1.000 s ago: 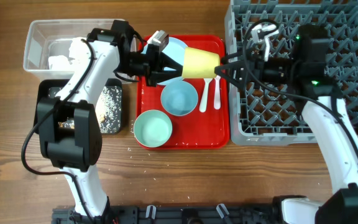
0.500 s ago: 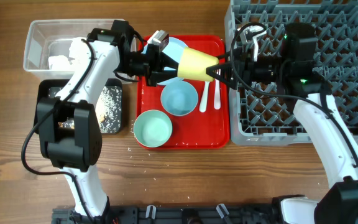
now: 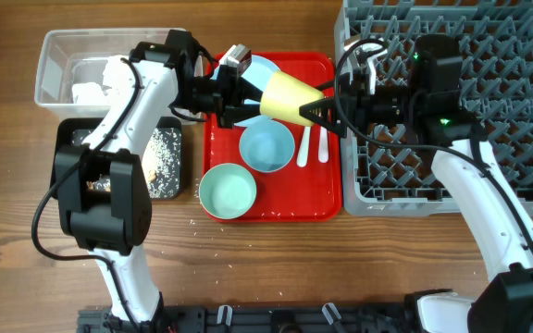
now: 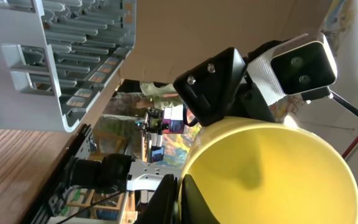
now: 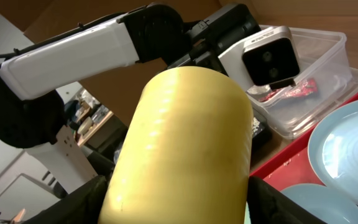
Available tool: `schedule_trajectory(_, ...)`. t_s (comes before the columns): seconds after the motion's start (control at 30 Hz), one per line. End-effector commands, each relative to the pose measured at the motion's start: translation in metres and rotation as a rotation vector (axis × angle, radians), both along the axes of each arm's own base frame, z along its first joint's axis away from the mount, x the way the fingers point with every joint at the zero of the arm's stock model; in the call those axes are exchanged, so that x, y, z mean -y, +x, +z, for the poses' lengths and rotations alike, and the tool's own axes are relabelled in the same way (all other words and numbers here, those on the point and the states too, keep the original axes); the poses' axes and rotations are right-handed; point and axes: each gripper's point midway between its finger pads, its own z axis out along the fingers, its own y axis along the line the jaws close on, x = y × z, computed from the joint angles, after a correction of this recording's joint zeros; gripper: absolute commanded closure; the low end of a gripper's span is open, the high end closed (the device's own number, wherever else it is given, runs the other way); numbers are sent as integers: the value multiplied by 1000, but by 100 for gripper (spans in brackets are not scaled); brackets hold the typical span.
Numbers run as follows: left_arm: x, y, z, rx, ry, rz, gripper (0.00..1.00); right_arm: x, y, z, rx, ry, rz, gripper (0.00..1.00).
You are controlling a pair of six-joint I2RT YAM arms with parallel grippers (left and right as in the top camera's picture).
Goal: Sort waste into correct bins and load items into the dishwasher rack
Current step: 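Hand the yellow cup from the left gripper to the right gripper, then carry the yellow cup into the dish rack and release it with the right gripper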
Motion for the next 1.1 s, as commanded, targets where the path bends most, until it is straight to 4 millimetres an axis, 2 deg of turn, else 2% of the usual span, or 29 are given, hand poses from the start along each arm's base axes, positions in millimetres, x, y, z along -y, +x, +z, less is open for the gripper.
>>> schedule_trajectory(0.0,0,-4,11,36,-27,-2,96,-6,-6,-4,8,9,43,38)
schedule_trajectory(0.2,0,-4,11,37,-26,-2,96,-6,-6,-4,7,9,42,48)
schedule_trajectory(0.4,0,-4,11,37,-26,-2,82,0,-2,-2,7,11,26,54)
schedule_trajectory(0.67,0,-4,11,37,-26,-2,77,45,18,0,-57,31,-96,55)
schedule_trajectory(0.8,0,-3,9,52,-19,-3,74,77,33,-13,-157,-10,-256,59)
schedule_trajectory(0.87,1,-1,-1,91,32,-4,73,97,36,-26,-221,-79,-381,59)
schedule_trajectory(0.93,-2,3,-23,145,154,-5,75,113,30,-35,-270,-177,-497,59)
schedule_trajectory(1.07,-16,12,-70,222,437,-2,76,143,5,-41,-329,-401,-681,59)
